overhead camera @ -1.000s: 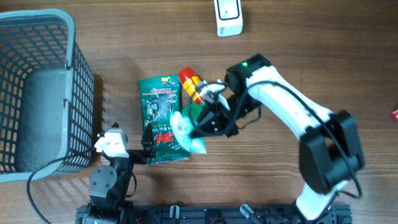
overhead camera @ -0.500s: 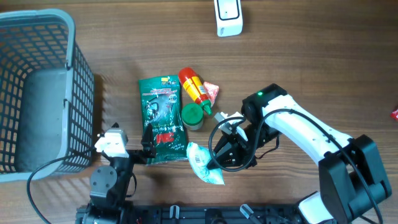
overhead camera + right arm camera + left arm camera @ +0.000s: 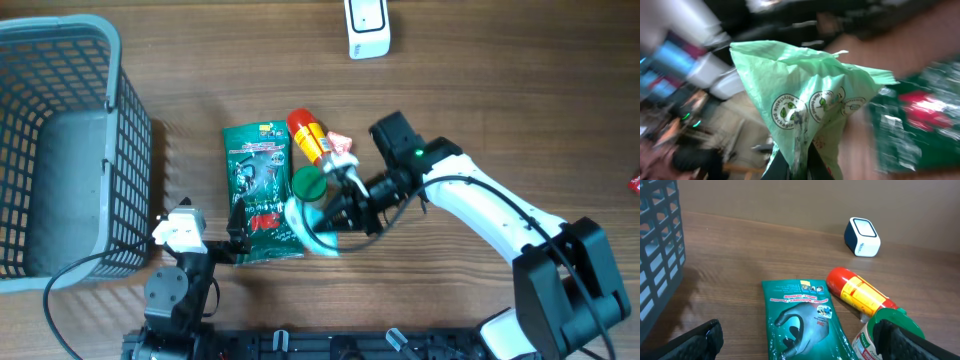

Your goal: Scan the item barcode

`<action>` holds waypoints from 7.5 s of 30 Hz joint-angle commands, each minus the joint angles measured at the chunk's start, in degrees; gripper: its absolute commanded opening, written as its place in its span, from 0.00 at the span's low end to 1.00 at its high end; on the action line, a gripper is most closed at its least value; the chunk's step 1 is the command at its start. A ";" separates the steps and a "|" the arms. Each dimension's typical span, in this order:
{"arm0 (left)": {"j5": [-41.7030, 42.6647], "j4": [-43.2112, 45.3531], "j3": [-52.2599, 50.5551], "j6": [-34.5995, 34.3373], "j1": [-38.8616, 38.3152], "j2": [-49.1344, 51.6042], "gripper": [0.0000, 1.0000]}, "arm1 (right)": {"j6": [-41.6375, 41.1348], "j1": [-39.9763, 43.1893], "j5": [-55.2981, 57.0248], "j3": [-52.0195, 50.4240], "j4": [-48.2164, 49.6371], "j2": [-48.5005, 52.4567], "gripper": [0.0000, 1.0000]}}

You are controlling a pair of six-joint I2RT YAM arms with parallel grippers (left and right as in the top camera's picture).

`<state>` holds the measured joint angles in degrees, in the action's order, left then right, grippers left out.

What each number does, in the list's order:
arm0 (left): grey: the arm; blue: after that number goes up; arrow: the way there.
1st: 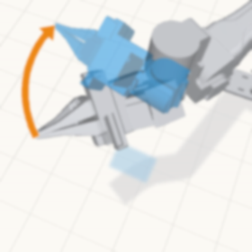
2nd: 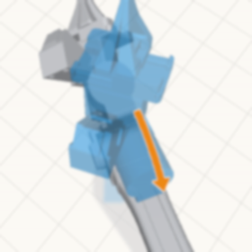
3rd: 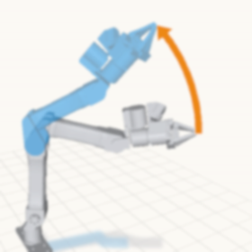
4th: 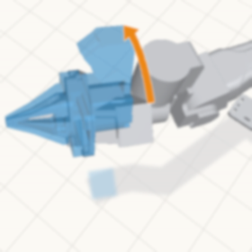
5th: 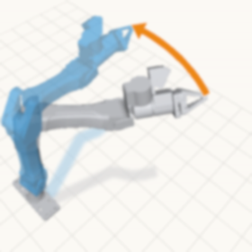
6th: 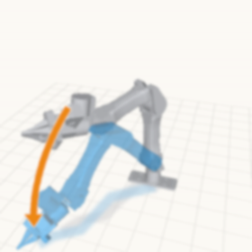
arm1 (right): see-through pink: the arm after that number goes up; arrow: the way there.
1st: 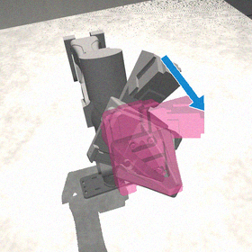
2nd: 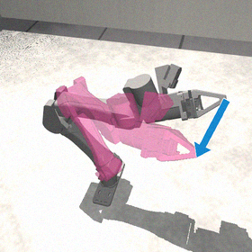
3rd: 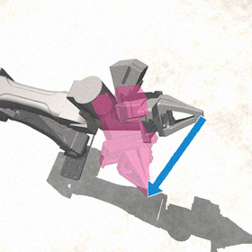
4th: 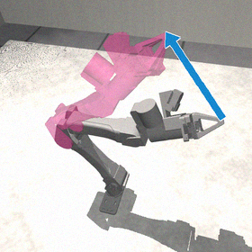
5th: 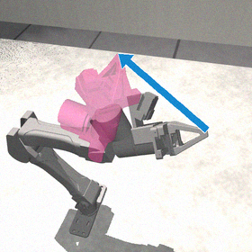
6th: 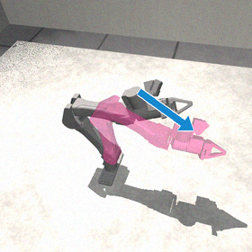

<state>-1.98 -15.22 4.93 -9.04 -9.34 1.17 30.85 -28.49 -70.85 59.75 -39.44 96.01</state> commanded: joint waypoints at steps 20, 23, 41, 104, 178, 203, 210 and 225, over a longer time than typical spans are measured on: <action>0.46 0.04 -0.22 1.11 0.20 -0.24 1.00 | -41.55 10.36 53.37 11.10 12.00 -2.60 0.04; 0.46 0.04 -0.22 1.14 0.20 -0.24 1.00 | -41.55 10.36 54.64 11.32 16.44 -0.59 0.04; 0.46 0.04 -0.22 1.14 0.20 -0.24 1.00 | -43.06 14.25 67.04 54.38 12.13 34.97 0.05; 0.46 0.04 -0.22 1.11 0.20 -0.24 1.00 | -64.02 63.56 35.34 55.06 -46.01 9.88 1.00; 0.46 0.04 -0.22 1.11 0.20 -0.24 1.00 | -38.93 -1.64 66.79 54.29 -48.89 11.34 0.66; 0.46 0.04 -0.22 1.14 0.20 -0.24 1.00 | -31.08 8.07 68.24 26.64 -26.82 11.37 1.00; 0.46 0.04 -0.22 1.14 0.20 -0.24 1.00 | -70.40 8.11 68.30 44.78 -39.85 11.28 1.00; 0.46 0.04 -0.22 1.14 0.20 -0.24 1.00 | -131.54 8.11 65.79 17.35 -9.20 11.67 1.00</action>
<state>-1.98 -15.25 4.93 -9.04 -9.37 1.17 -94.87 -20.78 -3.86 80.93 -51.90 107.57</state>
